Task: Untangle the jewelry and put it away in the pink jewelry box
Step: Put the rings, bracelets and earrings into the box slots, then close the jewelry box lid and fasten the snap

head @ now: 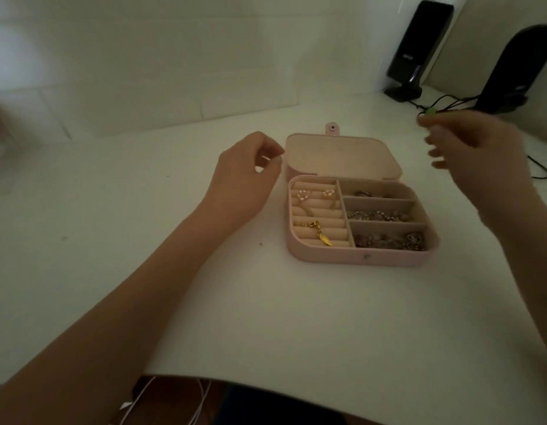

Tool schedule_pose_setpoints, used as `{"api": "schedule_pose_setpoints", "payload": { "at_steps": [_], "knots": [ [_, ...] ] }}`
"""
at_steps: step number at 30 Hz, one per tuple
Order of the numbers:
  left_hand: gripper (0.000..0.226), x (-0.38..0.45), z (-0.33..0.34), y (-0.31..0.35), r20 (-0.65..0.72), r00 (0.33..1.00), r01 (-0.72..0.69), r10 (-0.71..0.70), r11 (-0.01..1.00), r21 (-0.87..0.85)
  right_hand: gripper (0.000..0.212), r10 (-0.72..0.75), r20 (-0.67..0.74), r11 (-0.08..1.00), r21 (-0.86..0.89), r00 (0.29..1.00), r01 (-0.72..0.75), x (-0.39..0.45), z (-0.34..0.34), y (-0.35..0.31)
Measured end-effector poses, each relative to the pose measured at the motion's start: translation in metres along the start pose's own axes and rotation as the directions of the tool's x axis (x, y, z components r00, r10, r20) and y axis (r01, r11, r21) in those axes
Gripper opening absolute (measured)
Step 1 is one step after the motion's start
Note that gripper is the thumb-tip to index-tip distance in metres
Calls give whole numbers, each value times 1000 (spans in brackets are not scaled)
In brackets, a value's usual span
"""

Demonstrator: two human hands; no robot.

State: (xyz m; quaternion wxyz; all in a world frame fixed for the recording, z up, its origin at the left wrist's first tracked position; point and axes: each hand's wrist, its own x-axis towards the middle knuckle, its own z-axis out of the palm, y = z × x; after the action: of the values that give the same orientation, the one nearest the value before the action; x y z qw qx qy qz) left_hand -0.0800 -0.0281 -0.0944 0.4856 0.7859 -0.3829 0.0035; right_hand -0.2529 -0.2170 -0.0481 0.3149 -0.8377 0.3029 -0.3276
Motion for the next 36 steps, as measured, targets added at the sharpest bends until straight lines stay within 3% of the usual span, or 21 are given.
{"api": "schedule_pose_setpoints", "payload": {
  "at_steps": [3, 5, 8, 12, 19, 21, 23, 26, 28, 32, 36],
  "knots": [
    [14, 3, 4, -2, 75, 980, 198, -187, 961, -194, 35, 310, 159, 945, 57, 937, -323, -2, 7, 24],
    [22, 1, 6, 0, 159, 949, 309, -272, 900, -306, 38, 378, 237, 905, 111, 895, -411, -4, 15, 25],
    [44, -3, 6, 2, 266, 920, 364, -287, 878, -312, 34, 364, 211, 889, 211, 907, -406, -8, 27, 17],
    [65, -7, 6, 2, 324, 911, 357, -257, 883, -305, 33, 335, 150, 909, 209, 930, -361, -19, 37, 17],
    [70, -7, 6, 7, 336, 903, 386, -268, 851, -358, 27, 353, 127, 870, 319, 927, -375, -18, 38, 17],
    [53, -4, 7, 9, 336, 877, 472, -344, 748, -466, 26, 340, 127, 864, 348, 932, -363, -19, 38, 17],
    [26, 0, 6, 13, 349, 852, 522, -390, 585, -620, 27, 325, 122, 862, 369, 938, -347, -20, 39, 17],
    [22, 5, -1, 12, 373, 824, 535, -426, 368, -760, 29, 314, 104, 853, 406, 944, -328, -21, 41, 17],
    [15, 5, -1, 8, 344, 834, 519, -432, 401, -755, 29, 315, 96, 829, 458, 944, -323, -22, 42, 18],
    [16, 0, 7, 3, 249, 885, 463, -394, 680, -568, 30, 303, 110, 790, 527, 947, -314, -25, 45, 17],
    [12, 0, 8, 2, 231, 877, 476, -422, 693, -542, 30, 300, 119, 755, 576, 946, -312, -25, 47, 16]
  ]
}}
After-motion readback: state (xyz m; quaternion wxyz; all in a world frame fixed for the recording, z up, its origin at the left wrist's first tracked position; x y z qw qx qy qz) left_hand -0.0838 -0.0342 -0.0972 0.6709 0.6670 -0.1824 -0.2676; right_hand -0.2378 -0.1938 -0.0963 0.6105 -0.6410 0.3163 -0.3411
